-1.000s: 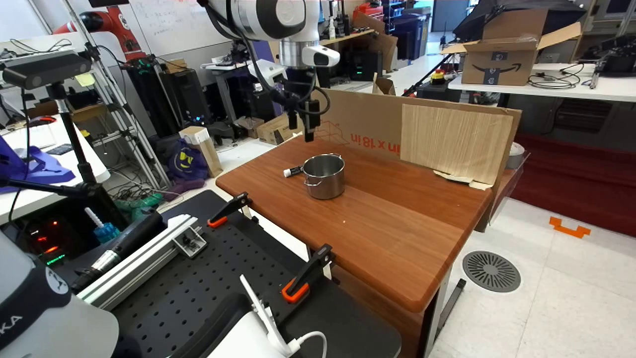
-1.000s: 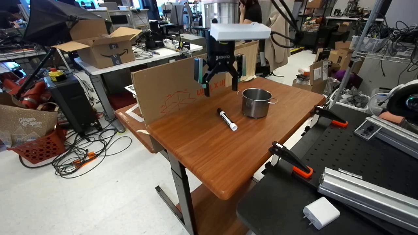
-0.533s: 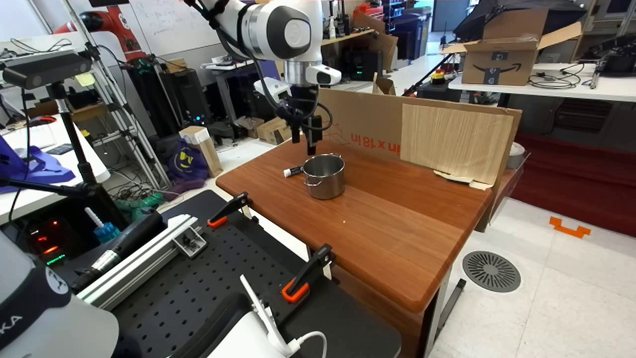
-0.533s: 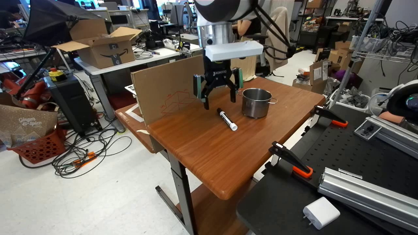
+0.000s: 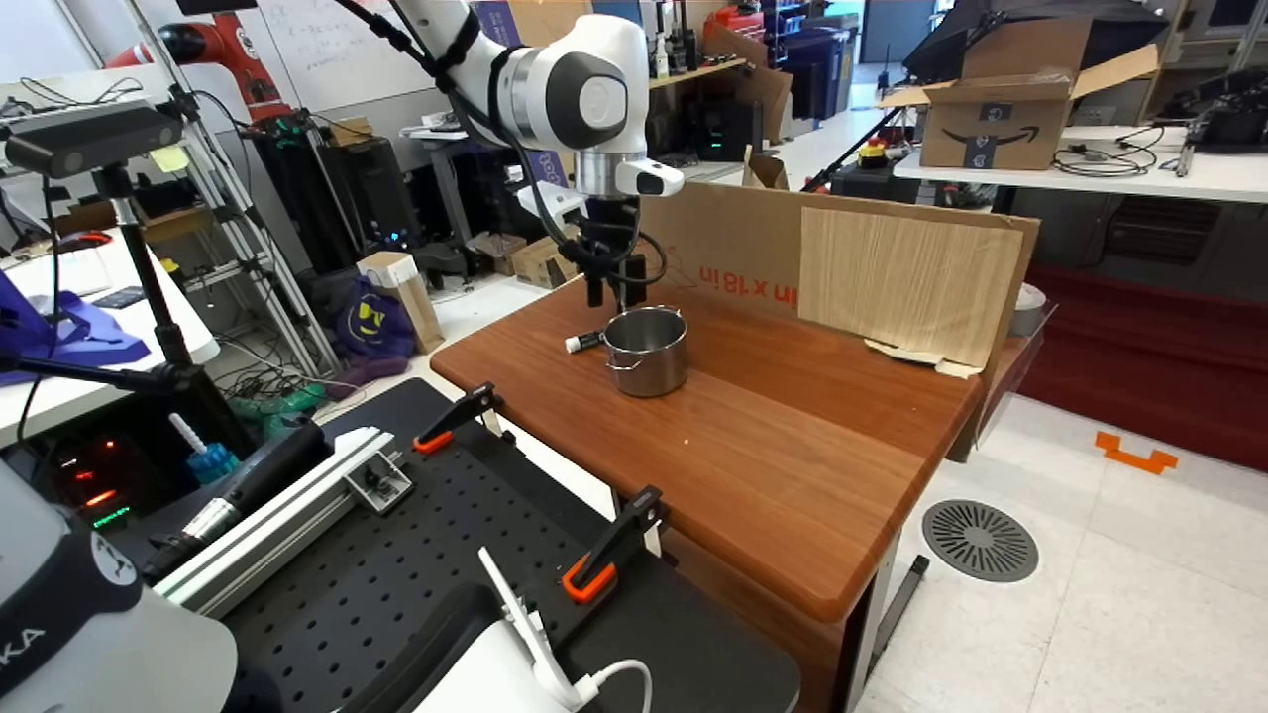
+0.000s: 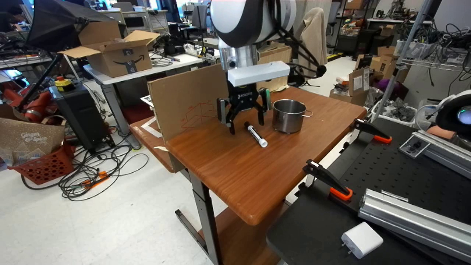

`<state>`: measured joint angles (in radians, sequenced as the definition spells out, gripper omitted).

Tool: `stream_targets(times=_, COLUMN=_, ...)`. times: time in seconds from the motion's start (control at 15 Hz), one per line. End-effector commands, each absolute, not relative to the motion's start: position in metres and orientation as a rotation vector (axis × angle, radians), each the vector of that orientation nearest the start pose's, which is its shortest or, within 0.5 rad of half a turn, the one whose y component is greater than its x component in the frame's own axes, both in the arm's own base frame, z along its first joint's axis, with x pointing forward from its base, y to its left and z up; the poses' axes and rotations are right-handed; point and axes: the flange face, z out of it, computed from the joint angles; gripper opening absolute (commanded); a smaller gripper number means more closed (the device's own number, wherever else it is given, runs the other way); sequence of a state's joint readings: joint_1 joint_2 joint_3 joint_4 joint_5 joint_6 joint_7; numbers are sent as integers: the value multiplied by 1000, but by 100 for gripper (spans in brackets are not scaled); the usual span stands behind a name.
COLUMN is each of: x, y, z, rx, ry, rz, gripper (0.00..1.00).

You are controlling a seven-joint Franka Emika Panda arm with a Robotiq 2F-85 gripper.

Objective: Put the marker in the silver pot

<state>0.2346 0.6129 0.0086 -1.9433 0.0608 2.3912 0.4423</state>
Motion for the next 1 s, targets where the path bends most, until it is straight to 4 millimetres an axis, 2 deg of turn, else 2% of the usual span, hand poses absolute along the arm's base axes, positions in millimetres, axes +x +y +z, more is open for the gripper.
stream_targets(times=0.0, x=590, y=148, z=142, rx=-3164, ry=401, rz=288, gripper=74)
stream_targets(times=0.33, x=594, y=151, z=139, rx=-3173, ry=387, rz=301, gripper=34)
stream_targets(times=0.67, x=597, y=153, z=145, rx=-3168, ry=373, rz=304, gripper=0)
stream_targets(times=0.8, x=599, y=152, z=154, rx=-3158, ry=372, rz=281, gripper=5)
stream_targets(times=0.93, x=603, y=153, z=165, rx=-3149, ry=366, rz=241, gripper=5)
